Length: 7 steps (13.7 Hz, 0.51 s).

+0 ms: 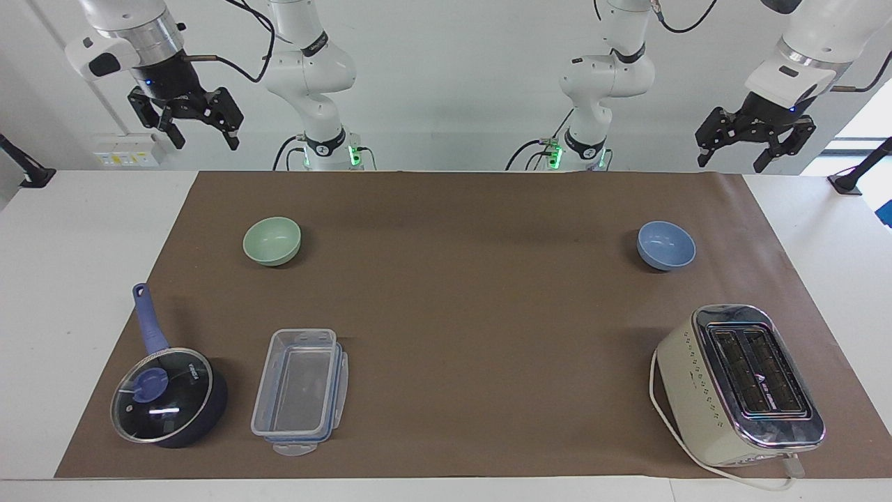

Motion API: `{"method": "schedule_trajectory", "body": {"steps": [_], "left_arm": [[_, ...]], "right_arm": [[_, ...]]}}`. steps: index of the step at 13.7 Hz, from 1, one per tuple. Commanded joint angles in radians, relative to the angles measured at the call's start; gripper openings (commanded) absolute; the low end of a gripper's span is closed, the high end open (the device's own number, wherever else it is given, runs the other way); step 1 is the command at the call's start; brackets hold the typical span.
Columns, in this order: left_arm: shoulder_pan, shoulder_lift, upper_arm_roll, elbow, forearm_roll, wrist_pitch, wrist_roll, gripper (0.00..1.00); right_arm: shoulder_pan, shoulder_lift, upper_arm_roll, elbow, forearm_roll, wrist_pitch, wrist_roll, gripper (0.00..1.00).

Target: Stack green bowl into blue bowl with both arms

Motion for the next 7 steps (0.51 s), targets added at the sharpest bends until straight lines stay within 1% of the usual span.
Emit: {"method": "schedule_trajectory", "body": {"steps": [1, 5, 7], "left_arm": [[0.01, -0.018, -0.002, -0.024, -0.009, -0.006, 0.019, 1.0], [0.0, -0.015, -0.007, -0.015, -0.008, 0.003, 0.004, 1.0], [-0.002, -0.02, -0.01, -0.024, -0.008, -0.012, 0.001, 1.0]], "right_arm": [[-0.004, 0.003, 0.003, 0.009, 0.002, -0.014, 0.01, 1.0], [-0.004, 0.0, 0.003, 0.006, 0.002, -0.014, 0.01, 1.0], [-0.004, 0.0, 0.003, 0.006, 0.002, -0.013, 0.01, 1.0]]}}
